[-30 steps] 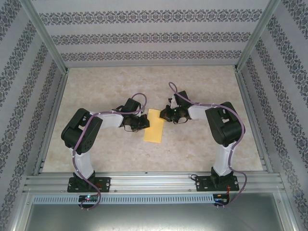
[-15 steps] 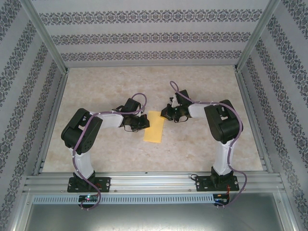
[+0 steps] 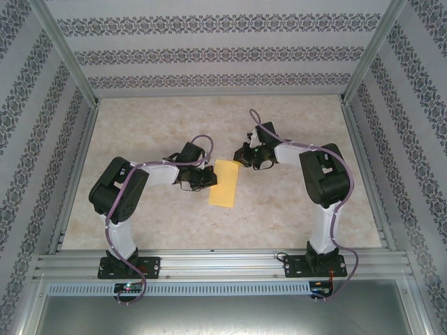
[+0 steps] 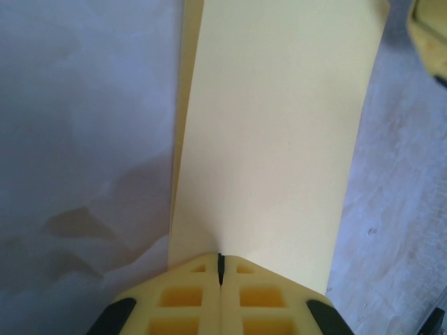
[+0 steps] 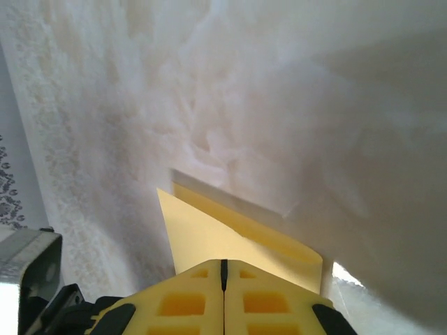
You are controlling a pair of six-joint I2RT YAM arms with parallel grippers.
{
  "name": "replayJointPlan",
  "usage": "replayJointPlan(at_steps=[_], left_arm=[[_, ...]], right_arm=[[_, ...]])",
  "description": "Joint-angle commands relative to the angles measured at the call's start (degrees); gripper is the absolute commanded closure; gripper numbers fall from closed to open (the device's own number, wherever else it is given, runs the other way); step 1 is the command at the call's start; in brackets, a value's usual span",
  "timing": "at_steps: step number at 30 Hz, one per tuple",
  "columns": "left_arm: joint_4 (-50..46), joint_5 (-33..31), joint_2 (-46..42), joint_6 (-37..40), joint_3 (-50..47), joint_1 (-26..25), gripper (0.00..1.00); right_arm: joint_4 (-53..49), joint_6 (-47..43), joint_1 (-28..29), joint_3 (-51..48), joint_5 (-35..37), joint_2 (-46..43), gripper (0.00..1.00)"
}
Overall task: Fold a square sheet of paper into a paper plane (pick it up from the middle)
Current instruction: Fold the square sheet of paper in half at the center of the table.
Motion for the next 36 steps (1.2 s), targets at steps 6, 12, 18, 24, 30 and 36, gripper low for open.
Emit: replayJointPlan(at_steps=[6, 12, 18, 24, 30, 36], left_arm=[[-7.0, -2.9, 2.7, 1.4, -1.3, -0.8, 1.0], [-7.0, -2.8, 3.0, 1.4, -1.2, -0.8, 1.0], [-7.2, -2.9, 3.0, 1.5, -1.2, -0.8, 1.0], [-7.2, -2.9, 2.8, 1.4, -1.0, -0.8, 1.0], [-6.9, -2.5, 2.6, 1.2, -1.2, -0.8, 1.0], [-5.9, -1.2, 2.1, 0.2, -1.7, -0.8, 1.0]], right_arm=[[-1.5, -0.3, -0.6, -0.8, 0.7, 3.4, 0.93], [-3.0, -0.7, -1.1, -0.9, 2.4, 4.7, 0.94], [2.6, 3.0, -1.3, -0.7, -3.4, 1.1, 0.93], [1.7, 2.3, -1.3, 0.9, -3.2, 0.3, 0.93], [2.8, 3.1, -1.1, -0.6, -2.2, 3.7, 0.93], [-0.1, 1.2, -1.0, -0.6, 0.2, 5.6, 0.94]])
